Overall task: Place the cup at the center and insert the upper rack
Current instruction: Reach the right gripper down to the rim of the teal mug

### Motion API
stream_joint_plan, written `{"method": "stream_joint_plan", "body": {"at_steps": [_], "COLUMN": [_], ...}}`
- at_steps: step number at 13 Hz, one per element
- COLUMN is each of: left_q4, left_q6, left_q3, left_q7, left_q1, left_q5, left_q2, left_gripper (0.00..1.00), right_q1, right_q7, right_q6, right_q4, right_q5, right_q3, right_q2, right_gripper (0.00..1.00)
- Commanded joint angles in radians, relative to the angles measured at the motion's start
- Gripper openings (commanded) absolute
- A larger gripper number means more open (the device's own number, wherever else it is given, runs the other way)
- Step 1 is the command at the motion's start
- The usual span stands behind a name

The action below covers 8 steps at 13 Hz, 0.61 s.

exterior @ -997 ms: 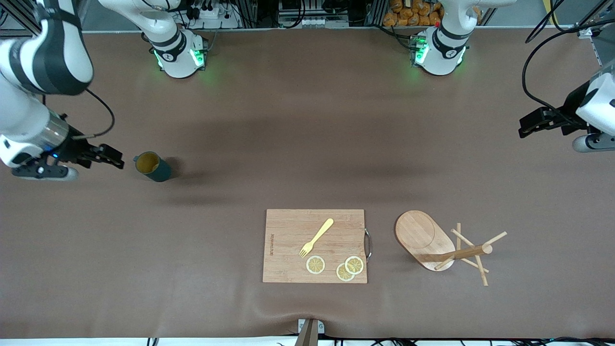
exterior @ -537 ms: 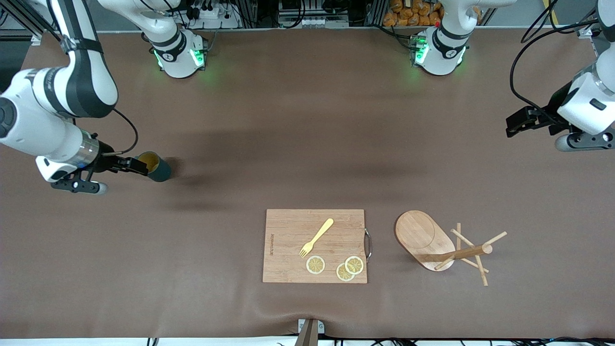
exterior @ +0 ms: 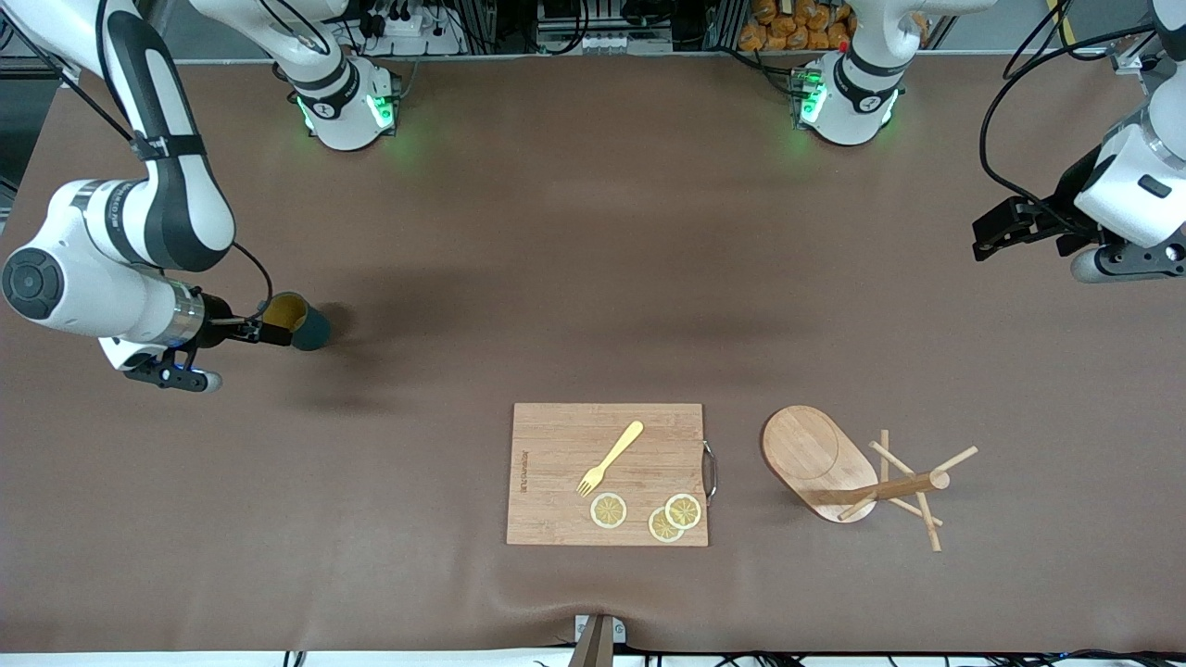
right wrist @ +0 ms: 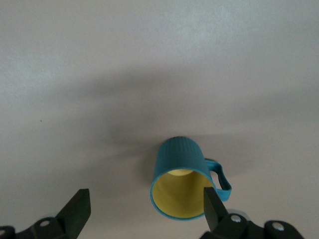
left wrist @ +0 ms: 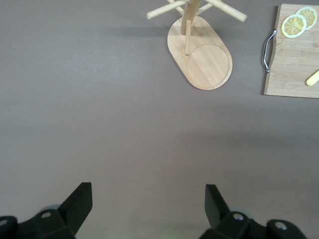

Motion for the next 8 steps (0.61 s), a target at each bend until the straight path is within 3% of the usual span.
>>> {"method": "stream_joint_plan", "body": {"at_steps": [1, 8], "left_q4": [0.022, 0.027], "left_q6": [-0.010, -0.042], "left_q3": [0.000, 0.008], "left_q7": [-0.012, -0.011], "left_q1": [0.008, 0.060], "left_q5": [-0.001, 0.002], "left_q2": [-0.016, -0.040], "left_gripper": [1.00, 1.00], "right_q1": [-0.001, -0.001], "right_q7": [0.014, 0.158], "right_q6": [-0.030, -0.045], "right_q4": [0.013, 0.009], "right_q5": [0.014, 0.014], "right_q3": [0.008, 0.008], "right_q2": [-0.002, 0.045], "right_gripper": [1.00, 1.00]}}
